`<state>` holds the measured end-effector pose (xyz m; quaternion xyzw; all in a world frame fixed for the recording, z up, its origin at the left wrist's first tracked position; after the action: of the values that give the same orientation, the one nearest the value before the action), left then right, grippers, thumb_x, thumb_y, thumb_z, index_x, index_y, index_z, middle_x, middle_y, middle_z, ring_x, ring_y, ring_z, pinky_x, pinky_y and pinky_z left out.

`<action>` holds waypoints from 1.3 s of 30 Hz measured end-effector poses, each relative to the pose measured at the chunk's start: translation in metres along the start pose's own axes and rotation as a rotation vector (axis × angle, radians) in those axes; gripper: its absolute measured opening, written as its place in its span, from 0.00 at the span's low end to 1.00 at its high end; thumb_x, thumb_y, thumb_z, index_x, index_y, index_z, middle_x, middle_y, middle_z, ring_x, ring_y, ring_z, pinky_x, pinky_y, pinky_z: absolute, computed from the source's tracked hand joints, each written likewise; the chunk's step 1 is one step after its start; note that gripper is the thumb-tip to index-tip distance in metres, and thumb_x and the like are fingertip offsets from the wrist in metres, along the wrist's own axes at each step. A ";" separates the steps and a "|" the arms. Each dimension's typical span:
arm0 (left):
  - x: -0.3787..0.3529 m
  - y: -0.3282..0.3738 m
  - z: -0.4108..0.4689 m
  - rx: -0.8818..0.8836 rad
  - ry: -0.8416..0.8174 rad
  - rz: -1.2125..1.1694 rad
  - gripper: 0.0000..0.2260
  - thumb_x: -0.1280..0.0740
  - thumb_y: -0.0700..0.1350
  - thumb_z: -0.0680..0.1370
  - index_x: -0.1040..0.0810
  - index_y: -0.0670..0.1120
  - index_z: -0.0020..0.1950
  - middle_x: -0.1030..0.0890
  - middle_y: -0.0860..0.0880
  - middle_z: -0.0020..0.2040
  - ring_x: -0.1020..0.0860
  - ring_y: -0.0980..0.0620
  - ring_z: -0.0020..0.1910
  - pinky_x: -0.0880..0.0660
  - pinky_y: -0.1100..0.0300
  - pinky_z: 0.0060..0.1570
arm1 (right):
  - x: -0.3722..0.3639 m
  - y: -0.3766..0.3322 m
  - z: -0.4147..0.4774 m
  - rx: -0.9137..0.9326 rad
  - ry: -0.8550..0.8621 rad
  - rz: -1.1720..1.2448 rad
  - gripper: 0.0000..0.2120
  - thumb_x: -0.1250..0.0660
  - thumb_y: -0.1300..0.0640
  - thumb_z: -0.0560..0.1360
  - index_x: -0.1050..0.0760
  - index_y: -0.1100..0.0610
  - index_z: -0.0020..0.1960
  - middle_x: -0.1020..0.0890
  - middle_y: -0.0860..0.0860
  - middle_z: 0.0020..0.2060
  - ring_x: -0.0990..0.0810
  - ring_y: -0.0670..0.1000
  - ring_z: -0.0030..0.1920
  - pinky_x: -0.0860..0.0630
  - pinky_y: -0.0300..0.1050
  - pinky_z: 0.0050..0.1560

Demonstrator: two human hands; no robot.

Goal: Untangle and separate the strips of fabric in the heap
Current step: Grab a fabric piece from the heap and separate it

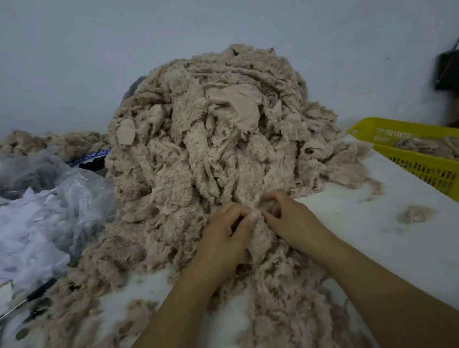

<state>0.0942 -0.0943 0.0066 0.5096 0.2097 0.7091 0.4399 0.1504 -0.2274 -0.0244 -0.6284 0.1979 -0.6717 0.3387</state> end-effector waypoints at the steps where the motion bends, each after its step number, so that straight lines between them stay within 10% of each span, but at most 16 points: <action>1: -0.004 0.001 -0.001 -0.003 -0.037 -0.037 0.10 0.39 0.49 0.83 0.24 0.48 0.45 0.24 0.50 0.46 0.25 0.58 0.43 0.31 0.71 0.43 | -0.003 -0.001 -0.001 0.006 -0.033 -0.022 0.10 0.37 0.46 0.80 0.31 0.49 0.57 0.23 0.46 0.43 0.22 0.50 0.44 0.25 0.47 0.44; 9: -0.042 -0.022 -0.008 0.126 -0.381 0.268 0.31 0.34 0.65 0.76 0.36 0.53 0.75 0.34 0.56 0.65 0.34 0.56 0.66 0.32 0.60 0.62 | 0.013 0.005 -0.004 0.024 0.043 0.284 0.05 0.40 0.46 0.81 0.30 0.44 0.47 0.24 0.45 0.45 0.26 0.37 0.39 0.32 0.31 0.34; 12: -0.029 -0.020 -0.003 0.103 -0.260 0.153 0.15 0.34 0.50 0.80 0.29 0.53 0.66 0.27 0.55 0.56 0.27 0.53 0.57 0.29 0.61 0.52 | -0.006 -0.021 -0.012 0.218 -0.084 0.157 0.14 0.41 0.42 0.81 0.29 0.43 0.64 0.31 0.41 0.56 0.28 0.35 0.51 0.33 0.27 0.46; 16: 0.019 -0.040 -0.003 0.324 0.069 -0.165 0.09 0.37 0.50 0.81 0.18 0.57 0.48 0.17 0.59 0.40 0.20 0.64 0.35 0.26 0.70 0.33 | -0.010 -0.026 -0.011 0.282 -0.043 -0.106 0.12 0.40 0.47 0.82 0.33 0.45 0.40 0.27 0.44 0.36 0.29 0.42 0.35 0.36 0.39 0.34; 22: 0.081 -0.056 -0.010 0.469 0.575 -0.400 0.15 0.41 0.48 0.82 0.18 0.53 0.41 0.20 0.55 0.37 0.31 0.60 0.22 0.33 0.64 0.21 | 0.037 0.036 0.000 -0.297 0.327 0.888 0.08 0.42 0.52 0.83 0.30 0.52 0.47 0.22 0.55 0.43 0.22 0.51 0.38 0.24 0.47 0.41; 26: 0.076 -0.046 0.008 0.446 0.593 -0.270 0.11 0.42 0.48 0.82 0.23 0.54 0.43 0.22 0.52 0.38 0.27 0.53 0.28 0.29 0.58 0.28 | 0.002 0.004 0.003 -0.314 0.266 0.676 0.08 0.44 0.50 0.82 0.30 0.54 0.54 0.21 0.56 0.47 0.21 0.56 0.47 0.23 0.55 0.51; 29: 0.039 -0.046 0.018 0.452 0.447 -0.163 0.08 0.42 0.46 0.83 0.25 0.48 0.48 0.20 0.45 0.45 0.23 0.45 0.43 0.25 0.55 0.41 | -0.024 -0.028 -0.014 -0.248 0.341 0.557 0.08 0.44 0.52 0.82 0.32 0.54 0.47 0.25 0.52 0.40 0.26 0.50 0.39 0.30 0.46 0.40; 34: 0.035 -0.056 0.013 0.495 0.422 -0.243 0.14 0.42 0.45 0.82 0.28 0.45 0.38 0.26 0.49 0.34 0.28 0.52 0.34 0.34 0.60 0.31 | -0.062 -0.056 -0.047 -0.286 0.305 0.810 0.05 0.46 0.52 0.83 0.32 0.49 0.51 0.26 0.46 0.40 0.26 0.44 0.40 0.29 0.47 0.45; 39: 0.053 -0.038 0.033 0.539 0.493 -0.284 0.11 0.43 0.46 0.81 0.27 0.47 0.42 0.21 0.36 0.49 0.23 0.42 0.47 0.24 0.44 0.54 | 0.005 -0.034 -0.016 -0.246 0.416 0.788 0.09 0.42 0.51 0.80 0.28 0.56 0.49 0.21 0.61 0.48 0.22 0.60 0.47 0.25 0.57 0.52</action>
<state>0.1345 -0.0348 0.0194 0.3869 0.5564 0.6618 0.3205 0.1276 -0.2095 0.0007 -0.3925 0.5638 -0.5750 0.4443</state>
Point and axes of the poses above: each hand's wrist, its own z-axis towards the middle knuckle, its own x-axis out of the back of the hand, y = z × x, the point moved 10 cm from there along z, towards the middle knuckle
